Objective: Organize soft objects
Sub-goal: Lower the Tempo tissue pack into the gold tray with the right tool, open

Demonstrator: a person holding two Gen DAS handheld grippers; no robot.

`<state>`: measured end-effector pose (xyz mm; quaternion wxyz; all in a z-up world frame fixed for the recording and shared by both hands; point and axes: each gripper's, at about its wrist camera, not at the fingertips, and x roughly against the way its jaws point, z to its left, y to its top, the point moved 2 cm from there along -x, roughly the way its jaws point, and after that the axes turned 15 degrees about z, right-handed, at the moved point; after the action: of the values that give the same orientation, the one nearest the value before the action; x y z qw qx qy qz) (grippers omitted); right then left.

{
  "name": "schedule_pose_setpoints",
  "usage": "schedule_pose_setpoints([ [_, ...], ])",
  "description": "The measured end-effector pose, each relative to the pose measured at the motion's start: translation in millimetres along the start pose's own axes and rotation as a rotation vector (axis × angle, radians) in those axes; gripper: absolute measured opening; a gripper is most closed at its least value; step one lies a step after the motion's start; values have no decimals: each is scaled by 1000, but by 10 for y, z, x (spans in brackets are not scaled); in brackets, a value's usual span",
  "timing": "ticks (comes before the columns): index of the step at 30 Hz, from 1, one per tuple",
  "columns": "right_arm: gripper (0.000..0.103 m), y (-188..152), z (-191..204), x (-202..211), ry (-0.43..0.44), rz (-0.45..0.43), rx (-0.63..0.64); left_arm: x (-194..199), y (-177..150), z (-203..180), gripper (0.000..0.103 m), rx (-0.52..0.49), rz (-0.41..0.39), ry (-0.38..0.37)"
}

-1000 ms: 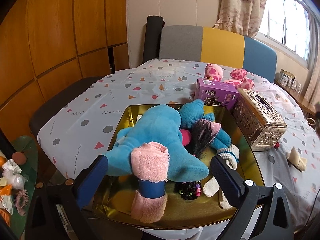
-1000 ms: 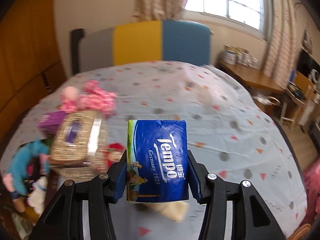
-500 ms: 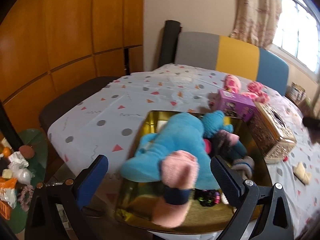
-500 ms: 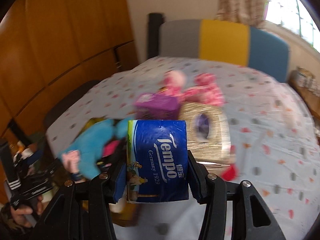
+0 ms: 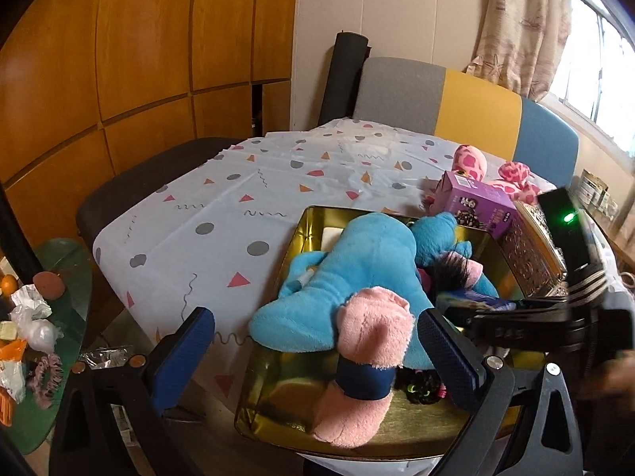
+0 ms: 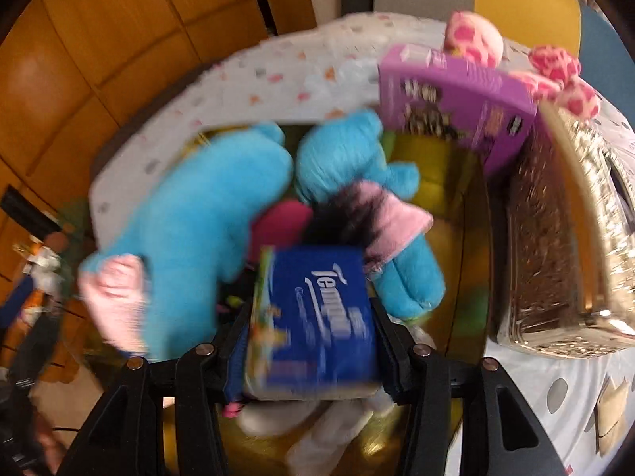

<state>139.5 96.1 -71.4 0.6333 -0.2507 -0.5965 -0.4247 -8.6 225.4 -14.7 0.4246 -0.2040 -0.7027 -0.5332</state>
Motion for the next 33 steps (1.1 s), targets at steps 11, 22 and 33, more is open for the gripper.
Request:
schedule_pose_setpoints([
  [11,65,-144,-98,164,60,-66,-13,3,4,-9,103,-6,-1,8],
  [22,65,-397,-151,646,26,-176,4,84,1,-99,103,-41,-12,2],
  [33,65,-717,-540,1027,26,-264,-30,155,-30,-407,103,-131,-17,-32],
])
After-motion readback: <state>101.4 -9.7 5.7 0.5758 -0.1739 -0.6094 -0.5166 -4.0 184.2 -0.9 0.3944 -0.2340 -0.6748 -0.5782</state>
